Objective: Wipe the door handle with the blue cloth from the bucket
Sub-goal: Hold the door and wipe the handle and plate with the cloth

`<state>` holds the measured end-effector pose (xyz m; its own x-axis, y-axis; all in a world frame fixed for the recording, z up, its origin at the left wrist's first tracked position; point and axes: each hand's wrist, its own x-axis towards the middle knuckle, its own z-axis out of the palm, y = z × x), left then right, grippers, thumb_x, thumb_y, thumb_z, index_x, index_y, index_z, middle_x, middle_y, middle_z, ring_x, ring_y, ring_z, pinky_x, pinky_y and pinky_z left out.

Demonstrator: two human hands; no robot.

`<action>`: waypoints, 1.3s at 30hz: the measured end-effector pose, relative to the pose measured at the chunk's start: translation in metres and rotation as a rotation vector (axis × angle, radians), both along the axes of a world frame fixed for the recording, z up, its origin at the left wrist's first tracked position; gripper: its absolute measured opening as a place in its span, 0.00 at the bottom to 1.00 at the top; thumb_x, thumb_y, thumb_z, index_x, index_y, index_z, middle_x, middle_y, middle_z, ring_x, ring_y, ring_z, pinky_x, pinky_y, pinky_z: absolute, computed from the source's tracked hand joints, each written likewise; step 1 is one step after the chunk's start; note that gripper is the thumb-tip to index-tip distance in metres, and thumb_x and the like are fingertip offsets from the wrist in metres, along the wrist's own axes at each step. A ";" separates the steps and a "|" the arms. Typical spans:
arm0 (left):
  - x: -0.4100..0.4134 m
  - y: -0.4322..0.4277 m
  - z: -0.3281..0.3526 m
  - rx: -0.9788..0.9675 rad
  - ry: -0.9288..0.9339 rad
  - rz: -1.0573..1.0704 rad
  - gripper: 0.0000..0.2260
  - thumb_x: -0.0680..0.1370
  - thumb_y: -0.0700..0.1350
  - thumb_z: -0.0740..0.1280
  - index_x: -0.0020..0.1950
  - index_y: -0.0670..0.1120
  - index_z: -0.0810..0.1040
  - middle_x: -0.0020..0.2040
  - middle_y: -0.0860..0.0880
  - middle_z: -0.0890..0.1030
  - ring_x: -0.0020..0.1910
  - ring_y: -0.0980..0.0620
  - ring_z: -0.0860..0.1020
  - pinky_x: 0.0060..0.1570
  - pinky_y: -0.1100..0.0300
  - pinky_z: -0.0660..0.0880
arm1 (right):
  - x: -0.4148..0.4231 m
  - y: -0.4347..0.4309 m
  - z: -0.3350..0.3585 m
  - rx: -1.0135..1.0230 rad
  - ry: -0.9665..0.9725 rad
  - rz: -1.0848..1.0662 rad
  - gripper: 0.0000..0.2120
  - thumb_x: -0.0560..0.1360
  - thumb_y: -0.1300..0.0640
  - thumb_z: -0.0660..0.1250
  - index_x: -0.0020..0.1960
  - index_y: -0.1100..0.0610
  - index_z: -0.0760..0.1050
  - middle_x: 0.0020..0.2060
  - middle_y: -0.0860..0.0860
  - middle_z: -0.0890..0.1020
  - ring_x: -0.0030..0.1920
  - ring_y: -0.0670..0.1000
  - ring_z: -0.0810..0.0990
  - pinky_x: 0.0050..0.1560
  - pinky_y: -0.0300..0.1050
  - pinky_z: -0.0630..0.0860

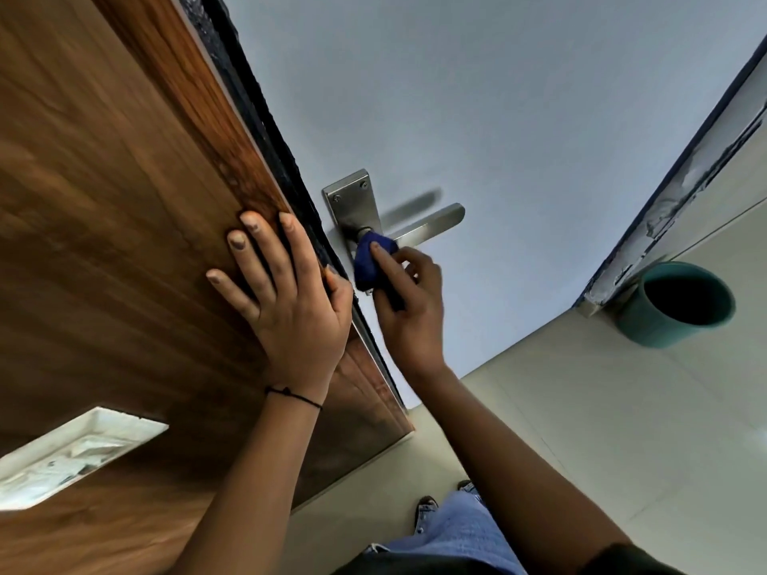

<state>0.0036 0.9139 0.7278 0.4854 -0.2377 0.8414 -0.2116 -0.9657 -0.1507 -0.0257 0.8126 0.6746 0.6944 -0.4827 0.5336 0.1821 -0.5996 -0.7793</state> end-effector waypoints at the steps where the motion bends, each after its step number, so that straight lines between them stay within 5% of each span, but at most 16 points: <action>1: 0.000 0.000 0.000 0.002 0.006 0.005 0.39 0.77 0.47 0.61 0.77 0.44 0.38 0.72 0.37 0.54 0.72 0.41 0.46 0.73 0.47 0.33 | 0.003 -0.010 -0.001 0.015 -0.008 -0.041 0.20 0.74 0.61 0.65 0.65 0.54 0.76 0.58 0.58 0.75 0.56 0.53 0.72 0.55 0.29 0.65; 6: -0.001 -0.001 0.001 -0.003 0.019 0.003 0.34 0.76 0.47 0.60 0.77 0.43 0.45 0.72 0.37 0.54 0.72 0.40 0.46 0.73 0.46 0.34 | 0.012 -0.056 -0.002 0.202 0.001 -0.236 0.23 0.73 0.68 0.63 0.66 0.54 0.75 0.57 0.56 0.73 0.53 0.58 0.75 0.51 0.46 0.75; 12: -0.001 0.000 0.000 -0.001 0.015 -0.013 0.39 0.77 0.47 0.61 0.77 0.44 0.36 0.72 0.36 0.54 0.72 0.41 0.45 0.73 0.46 0.33 | 0.004 0.000 -0.009 -0.050 -0.035 -0.030 0.21 0.75 0.63 0.63 0.67 0.52 0.73 0.58 0.55 0.73 0.57 0.52 0.70 0.57 0.34 0.68; 18: 0.001 0.001 -0.002 0.009 0.011 -0.016 0.41 0.76 0.47 0.62 0.77 0.43 0.36 0.72 0.37 0.55 0.73 0.42 0.45 0.73 0.45 0.34 | 0.016 -0.061 -0.003 0.151 -0.019 -0.232 0.24 0.73 0.71 0.64 0.66 0.55 0.75 0.57 0.59 0.73 0.52 0.60 0.76 0.50 0.47 0.76; 24: 0.002 0.002 -0.004 0.009 0.001 -0.014 0.39 0.77 0.48 0.61 0.77 0.44 0.37 0.72 0.37 0.55 0.77 0.45 0.35 0.73 0.45 0.35 | 0.005 -0.003 0.011 -0.276 0.062 -0.131 0.22 0.75 0.63 0.56 0.66 0.52 0.74 0.60 0.58 0.75 0.56 0.58 0.70 0.52 0.50 0.72; 28: 0.002 0.003 -0.004 0.006 -0.006 -0.012 0.38 0.77 0.48 0.60 0.77 0.44 0.37 0.73 0.37 0.55 0.76 0.48 0.32 0.73 0.46 0.34 | 0.009 -0.026 0.019 -0.486 0.168 -0.196 0.28 0.70 0.69 0.60 0.66 0.48 0.72 0.60 0.52 0.68 0.55 0.57 0.68 0.48 0.51 0.68; 32: 0.001 0.002 -0.003 0.010 0.003 -0.020 0.40 0.76 0.48 0.62 0.77 0.44 0.37 0.72 0.37 0.55 0.76 0.42 0.40 0.73 0.46 0.34 | 0.014 -0.067 0.034 -0.218 0.264 -0.322 0.30 0.68 0.71 0.54 0.63 0.47 0.73 0.60 0.56 0.70 0.53 0.60 0.69 0.47 0.53 0.71; 36: 0.001 0.002 -0.002 0.017 0.001 -0.027 0.40 0.76 0.48 0.63 0.77 0.43 0.38 0.72 0.37 0.56 0.73 0.42 0.46 0.73 0.45 0.34 | 0.021 -0.083 0.032 0.149 0.303 -0.177 0.32 0.69 0.72 0.52 0.65 0.46 0.70 0.61 0.58 0.69 0.53 0.61 0.72 0.46 0.48 0.73; 39: 0.001 0.003 -0.003 0.020 -0.001 -0.026 0.39 0.76 0.48 0.62 0.77 0.43 0.38 0.72 0.37 0.56 0.73 0.42 0.46 0.73 0.45 0.34 | 0.018 -0.083 0.036 0.732 0.299 0.041 0.26 0.74 0.68 0.51 0.66 0.46 0.65 0.50 0.63 0.79 0.35 0.60 0.78 0.23 0.42 0.72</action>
